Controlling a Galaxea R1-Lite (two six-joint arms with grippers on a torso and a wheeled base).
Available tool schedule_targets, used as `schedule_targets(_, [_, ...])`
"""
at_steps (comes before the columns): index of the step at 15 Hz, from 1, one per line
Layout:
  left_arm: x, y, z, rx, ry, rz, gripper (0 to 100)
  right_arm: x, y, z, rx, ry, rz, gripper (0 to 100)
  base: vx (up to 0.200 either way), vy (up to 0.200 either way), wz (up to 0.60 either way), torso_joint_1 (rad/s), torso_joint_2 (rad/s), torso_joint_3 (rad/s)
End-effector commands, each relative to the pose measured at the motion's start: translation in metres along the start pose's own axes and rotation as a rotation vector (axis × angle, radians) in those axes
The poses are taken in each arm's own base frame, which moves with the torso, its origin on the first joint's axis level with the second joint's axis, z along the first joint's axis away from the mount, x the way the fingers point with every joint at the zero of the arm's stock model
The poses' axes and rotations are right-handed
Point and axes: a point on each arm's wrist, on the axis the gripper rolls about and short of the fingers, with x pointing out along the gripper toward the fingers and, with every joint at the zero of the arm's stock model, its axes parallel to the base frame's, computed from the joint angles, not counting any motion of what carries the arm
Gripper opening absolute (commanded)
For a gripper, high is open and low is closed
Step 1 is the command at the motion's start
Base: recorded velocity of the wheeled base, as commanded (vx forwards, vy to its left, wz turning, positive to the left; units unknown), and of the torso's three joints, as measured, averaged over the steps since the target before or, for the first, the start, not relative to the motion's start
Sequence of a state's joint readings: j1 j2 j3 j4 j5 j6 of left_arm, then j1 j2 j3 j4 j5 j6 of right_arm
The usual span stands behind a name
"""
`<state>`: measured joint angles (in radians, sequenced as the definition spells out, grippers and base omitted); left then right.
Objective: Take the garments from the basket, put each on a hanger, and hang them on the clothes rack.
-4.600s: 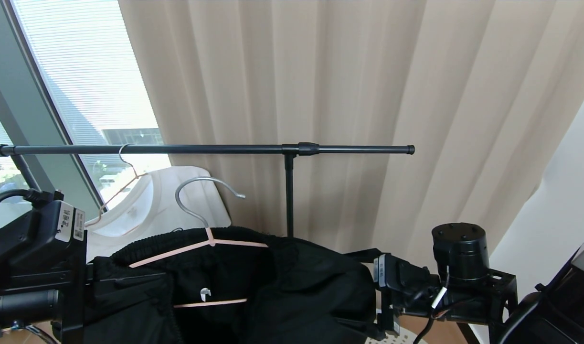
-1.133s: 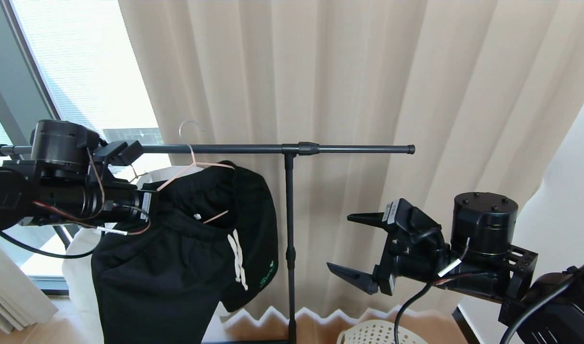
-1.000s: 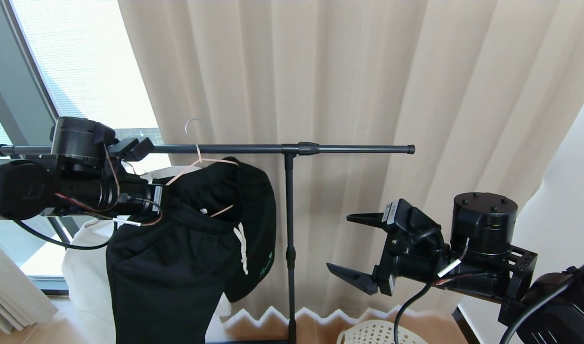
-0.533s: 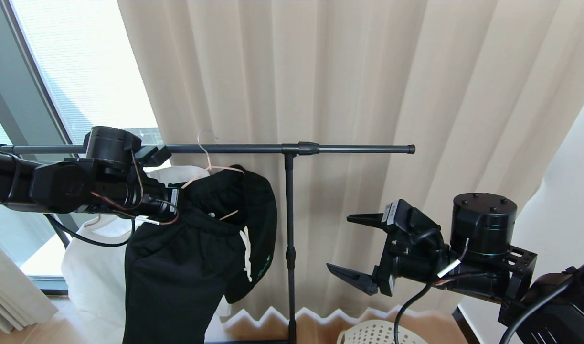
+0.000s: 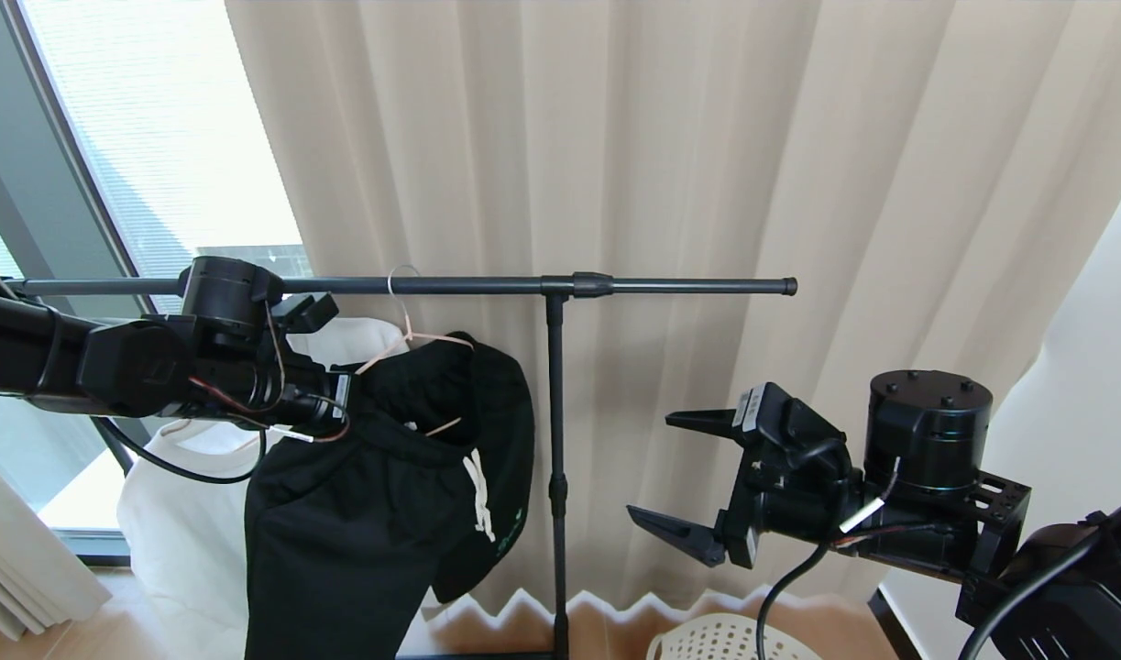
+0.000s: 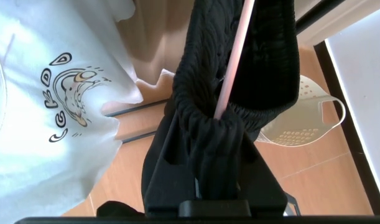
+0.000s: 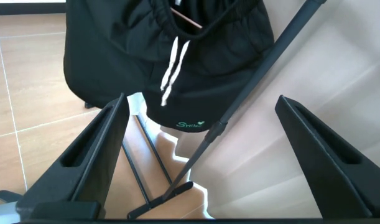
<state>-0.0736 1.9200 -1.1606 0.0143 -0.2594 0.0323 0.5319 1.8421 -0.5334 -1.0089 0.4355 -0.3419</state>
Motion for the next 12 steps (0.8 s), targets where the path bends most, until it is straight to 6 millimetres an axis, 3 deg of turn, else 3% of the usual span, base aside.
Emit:
schedule_targets(1, [0.0,0.0,0.0,0.0,0.001,0.0,0,0.0,0.0,0.0,0.0,0.001,0.001,100,0.0,0.0,0.0,0.0,0.0,0.0])
schedule_targets(4, [0.0,-0.001,-0.003,0.001,0.007,-0.001,0,0.0,0.0,-0.001,0.001,0.002,0.001,100,0.0,0.0,0.0,0.0,0.0,0.0])
schedule_targets(5, [0.0,-0.001,-0.004,0.0,0.012,-0.002,100,0.0,0.0,-0.001,0.001,0.002,0.001,100,0.0,0.0,0.0,0.0,0.0,0.0])
schedule_targets(10, [-0.016,-0.005,-0.004,0.006,-0.01,-0.005,100,0.002,-0.001,-0.002,0.002,0.005,0.001,100,0.0,0.0,0.0,0.0,0.0,0.0])
schedule_targets(12, [-0.046,-0.013,-0.001,0.028,-0.073,-0.003,100,-0.003,-0.001,0.005,-0.007,-0.017,-0.009,100,0.0,0.0,0.0,0.0,0.0,0.0])
